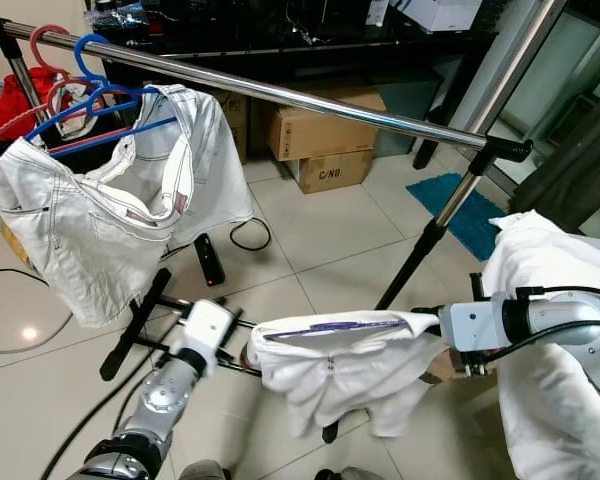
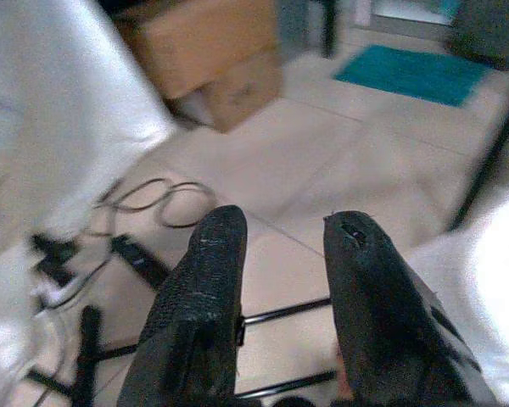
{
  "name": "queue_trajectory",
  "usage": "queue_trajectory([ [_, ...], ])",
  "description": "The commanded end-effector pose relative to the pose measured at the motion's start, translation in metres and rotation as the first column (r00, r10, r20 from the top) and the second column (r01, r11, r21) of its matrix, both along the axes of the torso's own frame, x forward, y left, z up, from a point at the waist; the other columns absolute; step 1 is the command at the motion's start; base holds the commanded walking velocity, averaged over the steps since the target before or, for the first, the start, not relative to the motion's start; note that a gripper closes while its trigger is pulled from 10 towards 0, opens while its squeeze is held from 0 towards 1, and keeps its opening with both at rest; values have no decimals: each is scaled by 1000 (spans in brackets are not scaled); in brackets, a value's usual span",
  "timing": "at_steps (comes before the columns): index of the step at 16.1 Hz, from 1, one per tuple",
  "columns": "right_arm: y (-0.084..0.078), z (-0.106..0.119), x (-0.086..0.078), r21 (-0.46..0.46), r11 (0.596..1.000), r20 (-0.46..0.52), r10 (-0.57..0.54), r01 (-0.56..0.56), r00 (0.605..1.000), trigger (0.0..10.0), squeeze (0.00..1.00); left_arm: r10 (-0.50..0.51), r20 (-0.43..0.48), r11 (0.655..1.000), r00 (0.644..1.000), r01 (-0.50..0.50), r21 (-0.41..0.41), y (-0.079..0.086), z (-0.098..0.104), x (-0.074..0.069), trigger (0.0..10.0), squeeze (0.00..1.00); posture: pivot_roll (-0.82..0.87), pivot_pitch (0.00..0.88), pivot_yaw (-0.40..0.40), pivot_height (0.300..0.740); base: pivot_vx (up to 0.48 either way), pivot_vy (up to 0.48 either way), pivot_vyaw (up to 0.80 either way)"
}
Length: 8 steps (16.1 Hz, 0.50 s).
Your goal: Hang hanger
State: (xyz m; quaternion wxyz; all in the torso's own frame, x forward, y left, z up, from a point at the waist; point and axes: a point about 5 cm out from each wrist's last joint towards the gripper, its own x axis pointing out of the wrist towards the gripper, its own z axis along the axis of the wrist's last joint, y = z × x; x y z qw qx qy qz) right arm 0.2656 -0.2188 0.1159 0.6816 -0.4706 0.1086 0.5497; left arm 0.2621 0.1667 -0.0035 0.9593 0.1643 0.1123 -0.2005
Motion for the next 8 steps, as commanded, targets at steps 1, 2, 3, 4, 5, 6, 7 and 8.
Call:
queue_trajectory([
  [1,1,6,1,11,1000,20,6,-6,1000,0,0,-50,-20,999,999,50,6,-8,-3,-2,10000,1000,84,32,-97,740,0,0,0],
  [2,3,7,0,15,1000,22,7,-8,1000,0,0,-79,-24,997,997,79,8,-14,-4,-4,10000,1000,84,32,-97,740,0,0,0],
  [3,3,7,1,16,1000,24,7,-8,1000,0,0,-102,-21,995,995,102,9,-18,-5,-5,10000,784,81,33,-97,740,0,0,0],
  [4,4,9,2,16,1000,28,7,-8,1000,0,0,-121,-15,993,993,121,16,-20,-5,-7,10000,0,83,33,-99,740,0,0,0],
  [5,3,10,3,14,1000,31,8,-8,999,0,0,-122,-13,992,992,122,15,-20,-6,-8,10000,0,85,32,-100,740,0,0,0],
  [6,3,11,3,13,1000,33,7,-8,999,0,0,-122,-13,992,992,122,15,-19,-6,-9,10000,0,87,31,-102,740,0,0,0],
  [7,3,12,4,11,1000,36,7,-8,999,0,0,-125,-14,992,992,125,19,-18,-7,-11,10000,0,90,30,-104,740,0,0,0],
  [8,3,12,5,11,1000,38,7,-8,999,0,0,-128,-17,991,992,128,22,-18,-8,-13,10000,0,94,29,-104,740,0,0,0],
])
